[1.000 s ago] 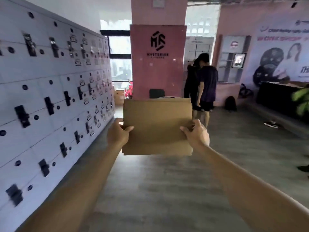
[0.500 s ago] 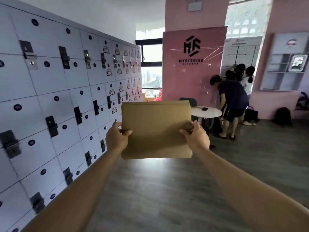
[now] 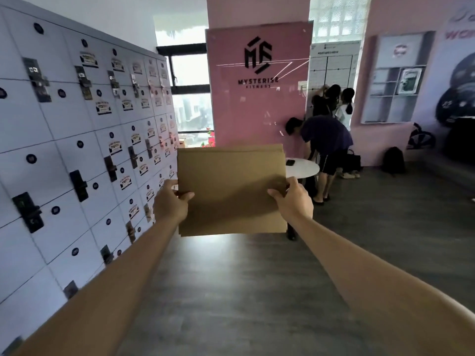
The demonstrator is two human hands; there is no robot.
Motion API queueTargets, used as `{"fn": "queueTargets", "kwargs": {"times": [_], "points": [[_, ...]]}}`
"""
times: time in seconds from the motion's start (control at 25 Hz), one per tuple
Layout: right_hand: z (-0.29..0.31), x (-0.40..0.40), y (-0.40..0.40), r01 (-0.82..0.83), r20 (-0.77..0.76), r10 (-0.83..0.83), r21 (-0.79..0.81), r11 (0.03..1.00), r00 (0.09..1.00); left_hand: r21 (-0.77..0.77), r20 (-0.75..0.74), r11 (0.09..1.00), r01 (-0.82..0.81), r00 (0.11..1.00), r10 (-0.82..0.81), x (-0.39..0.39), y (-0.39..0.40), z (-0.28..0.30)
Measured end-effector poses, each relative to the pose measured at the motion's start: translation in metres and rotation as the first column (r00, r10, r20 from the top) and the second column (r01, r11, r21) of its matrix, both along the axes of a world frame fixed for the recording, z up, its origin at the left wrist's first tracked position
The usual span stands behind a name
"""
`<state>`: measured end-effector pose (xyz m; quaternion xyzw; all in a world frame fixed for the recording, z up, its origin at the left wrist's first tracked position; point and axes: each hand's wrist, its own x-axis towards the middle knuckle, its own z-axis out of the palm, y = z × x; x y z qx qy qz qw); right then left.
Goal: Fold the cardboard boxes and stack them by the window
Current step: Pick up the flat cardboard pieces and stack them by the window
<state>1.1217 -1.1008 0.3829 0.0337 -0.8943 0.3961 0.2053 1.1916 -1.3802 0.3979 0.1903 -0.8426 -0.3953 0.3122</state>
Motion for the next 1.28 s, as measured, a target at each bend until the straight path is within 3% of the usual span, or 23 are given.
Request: {"fn": "queueTargets", "kwargs": {"times": [0.32,0.72,1.0,1.28], "points": [[0.005,-0.235,-0.066,-0.092,-0.038,0.091,-0.036,0.995,0.995,0.045,-0.019,0.995,-0.09,0.996,0.091,-0.205,-0.052,0.002],[0.01,-0.492,-0.208,-0.188,-0.057,0.187,-0.008,0.982,0.981,0.099,-0.051,0.983,-0.154,0.986,0.16,-0.441,-0.188,-0.006],[0.029,-0.676,-0.321,-0.154,-0.091,0.153,-0.012,0.988,0.984,0.184,-0.069,0.977,-0.109,0.99,0.124,-0.642,-0.307,0.012],[0.003,-0.883,-0.392,-0.117,-0.07,0.116,-0.017,0.993,0.991,0.178,-0.053,0.979,-0.101,0.992,0.112,-0.846,-0.376,-0.002]]}}
